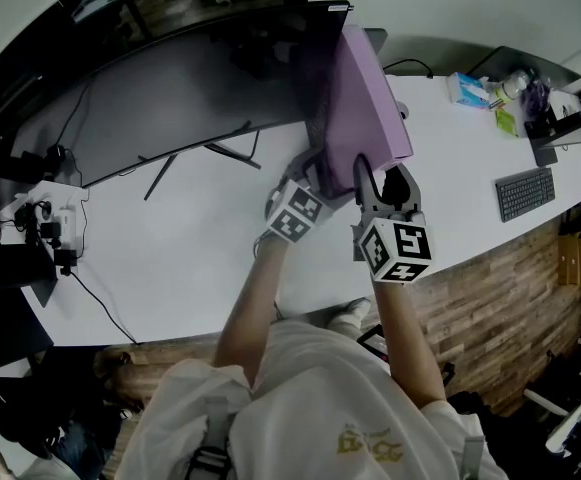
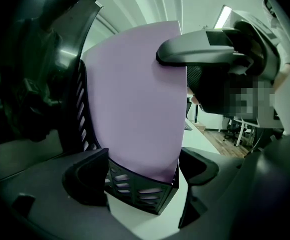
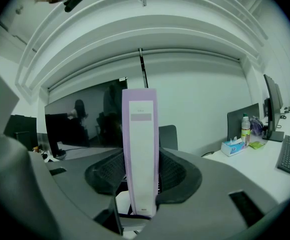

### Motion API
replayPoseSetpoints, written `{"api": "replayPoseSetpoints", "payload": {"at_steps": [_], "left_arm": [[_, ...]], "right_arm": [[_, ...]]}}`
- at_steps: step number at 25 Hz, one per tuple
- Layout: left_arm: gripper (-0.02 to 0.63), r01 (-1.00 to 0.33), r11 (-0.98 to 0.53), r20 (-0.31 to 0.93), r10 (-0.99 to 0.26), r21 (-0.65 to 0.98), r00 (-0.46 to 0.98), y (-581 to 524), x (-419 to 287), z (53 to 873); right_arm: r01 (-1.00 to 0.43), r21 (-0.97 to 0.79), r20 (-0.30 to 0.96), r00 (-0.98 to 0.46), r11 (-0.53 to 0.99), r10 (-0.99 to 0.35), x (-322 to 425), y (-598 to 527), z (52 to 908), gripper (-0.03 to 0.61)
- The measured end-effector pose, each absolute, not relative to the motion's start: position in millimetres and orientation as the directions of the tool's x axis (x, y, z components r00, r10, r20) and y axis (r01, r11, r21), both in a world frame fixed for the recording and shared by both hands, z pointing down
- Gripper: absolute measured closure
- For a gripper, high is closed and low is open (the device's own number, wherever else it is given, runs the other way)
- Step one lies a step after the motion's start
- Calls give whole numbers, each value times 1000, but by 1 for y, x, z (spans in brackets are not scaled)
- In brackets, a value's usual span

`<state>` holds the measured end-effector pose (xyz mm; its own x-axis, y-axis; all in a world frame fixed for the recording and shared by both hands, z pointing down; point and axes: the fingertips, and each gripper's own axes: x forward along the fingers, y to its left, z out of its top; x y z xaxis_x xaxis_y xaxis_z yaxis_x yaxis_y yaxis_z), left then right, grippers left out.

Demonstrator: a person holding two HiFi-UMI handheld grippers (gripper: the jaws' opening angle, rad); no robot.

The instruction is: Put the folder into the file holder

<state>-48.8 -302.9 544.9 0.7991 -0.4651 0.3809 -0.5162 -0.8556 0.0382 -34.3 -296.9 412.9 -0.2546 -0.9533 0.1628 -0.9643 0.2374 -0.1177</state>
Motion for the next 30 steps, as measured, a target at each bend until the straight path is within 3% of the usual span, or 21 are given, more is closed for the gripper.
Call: {"api": "replayPoseSetpoints", "payload": {"at_steps": [30], "left_arm": [[187, -570, -820, 299, -530, 60, 794, -292, -61, 514]], "right_arm": [[-959, -40, 244, -282, 281, -928, -46, -286, 442, 362]]}}
